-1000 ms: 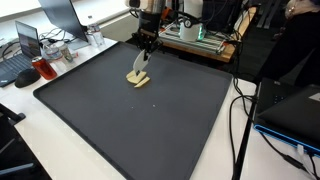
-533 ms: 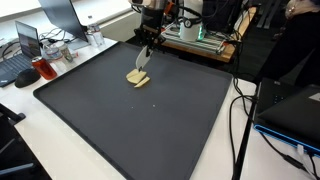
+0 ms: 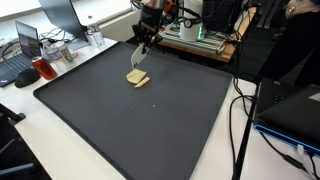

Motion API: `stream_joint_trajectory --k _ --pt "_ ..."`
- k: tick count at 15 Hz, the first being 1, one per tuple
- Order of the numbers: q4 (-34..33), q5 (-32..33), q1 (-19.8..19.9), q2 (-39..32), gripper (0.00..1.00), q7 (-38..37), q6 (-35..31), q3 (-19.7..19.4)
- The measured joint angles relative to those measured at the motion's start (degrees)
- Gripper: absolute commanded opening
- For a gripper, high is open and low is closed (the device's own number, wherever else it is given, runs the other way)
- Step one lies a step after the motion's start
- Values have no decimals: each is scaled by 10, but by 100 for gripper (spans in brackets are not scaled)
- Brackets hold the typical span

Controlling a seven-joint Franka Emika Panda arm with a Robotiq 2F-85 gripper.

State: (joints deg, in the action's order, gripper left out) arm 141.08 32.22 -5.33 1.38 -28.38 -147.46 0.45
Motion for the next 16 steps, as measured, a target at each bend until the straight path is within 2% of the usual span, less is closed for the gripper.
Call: stream_joint_trajectory --k 7,16 --pt "0 35 -1 -1 1 -59 6 35" --pt "-4 146 -3 -13 1 -205 65 59"
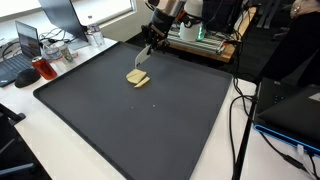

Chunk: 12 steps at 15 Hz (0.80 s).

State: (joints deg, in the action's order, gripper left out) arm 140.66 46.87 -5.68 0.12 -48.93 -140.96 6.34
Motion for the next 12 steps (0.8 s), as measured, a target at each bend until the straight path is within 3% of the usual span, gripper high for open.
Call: stream_joint_trajectory --k 12 --pt "-45 113 -25 -89 1 -176 59 2"
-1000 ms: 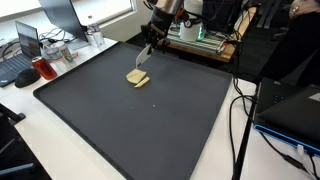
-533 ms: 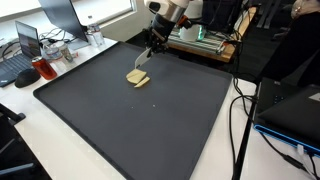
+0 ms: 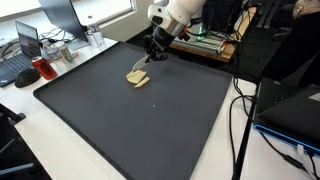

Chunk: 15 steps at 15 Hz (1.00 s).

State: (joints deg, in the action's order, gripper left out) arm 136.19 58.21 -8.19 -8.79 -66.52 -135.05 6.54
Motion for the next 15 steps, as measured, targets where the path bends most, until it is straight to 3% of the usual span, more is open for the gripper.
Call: stream_joint_trajectory --k 5,15 --pt "-26 66 -22 -21 1 -74 61 0" --pt "-44 76 -25 -51 1 -89 122 0"
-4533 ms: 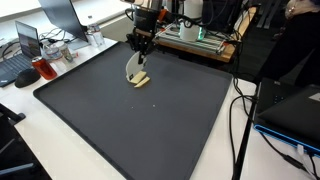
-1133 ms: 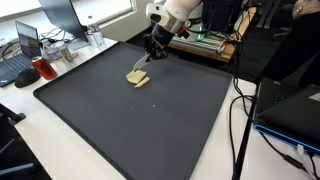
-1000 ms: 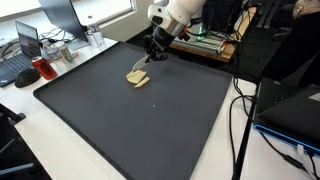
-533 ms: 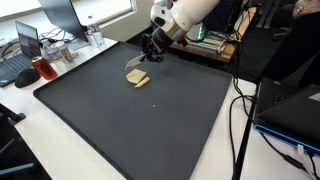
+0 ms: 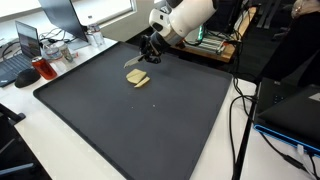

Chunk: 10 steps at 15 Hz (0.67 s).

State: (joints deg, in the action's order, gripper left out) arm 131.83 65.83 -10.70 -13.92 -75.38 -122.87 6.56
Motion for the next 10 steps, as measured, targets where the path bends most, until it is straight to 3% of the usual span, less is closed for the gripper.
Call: stream_joint_trajectory --k 5,10 --pt "-1 -8 2 -7 1 0 -3 0" --pt "-8 -98 33 8 1 38 -50 -4"
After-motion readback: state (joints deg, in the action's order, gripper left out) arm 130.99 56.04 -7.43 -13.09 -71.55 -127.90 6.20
